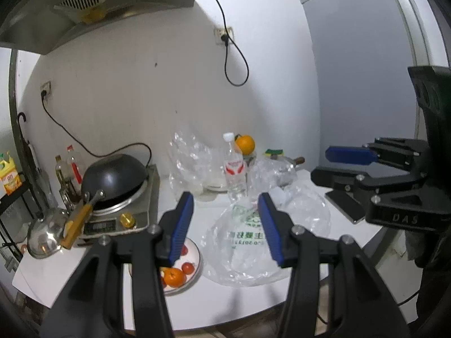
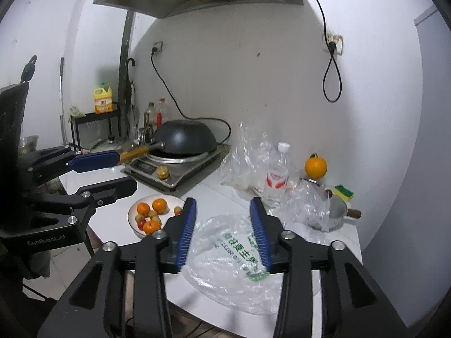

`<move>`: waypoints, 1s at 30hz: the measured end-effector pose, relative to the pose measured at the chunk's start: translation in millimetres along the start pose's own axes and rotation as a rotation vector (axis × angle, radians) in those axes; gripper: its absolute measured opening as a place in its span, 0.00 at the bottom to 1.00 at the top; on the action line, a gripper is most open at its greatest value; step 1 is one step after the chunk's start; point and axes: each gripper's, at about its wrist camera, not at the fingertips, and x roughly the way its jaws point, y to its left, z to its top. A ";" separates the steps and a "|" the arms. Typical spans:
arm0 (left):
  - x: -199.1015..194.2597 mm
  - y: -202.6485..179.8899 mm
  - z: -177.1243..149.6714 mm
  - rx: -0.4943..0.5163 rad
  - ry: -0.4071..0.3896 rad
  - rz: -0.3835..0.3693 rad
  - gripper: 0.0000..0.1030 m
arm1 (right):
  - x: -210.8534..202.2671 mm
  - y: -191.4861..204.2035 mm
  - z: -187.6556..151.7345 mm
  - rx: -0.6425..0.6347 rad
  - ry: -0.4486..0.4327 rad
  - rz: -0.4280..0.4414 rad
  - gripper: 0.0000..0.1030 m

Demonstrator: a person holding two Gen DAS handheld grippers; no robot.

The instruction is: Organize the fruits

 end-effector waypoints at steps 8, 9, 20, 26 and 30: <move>-20.7 14.4 18.1 0.025 -0.062 0.022 0.48 | -7.6 4.0 22.3 -0.002 -0.062 -0.010 0.45; -22.5 16.8 20.4 0.024 -0.067 0.022 0.48 | -8.9 4.2 26.4 -0.001 -0.072 -0.012 0.45; -41.8 42.9 36.6 -0.061 -0.131 0.028 0.68 | -20.2 7.4 52.6 -0.030 -0.124 -0.035 0.49; -48.9 52.0 47.4 -0.096 -0.144 0.037 0.70 | -24.8 10.4 63.9 -0.020 -0.143 -0.047 0.52; -54.1 55.3 55.9 -0.115 -0.130 0.060 0.72 | -28.2 10.9 70.1 -0.003 -0.147 -0.057 0.60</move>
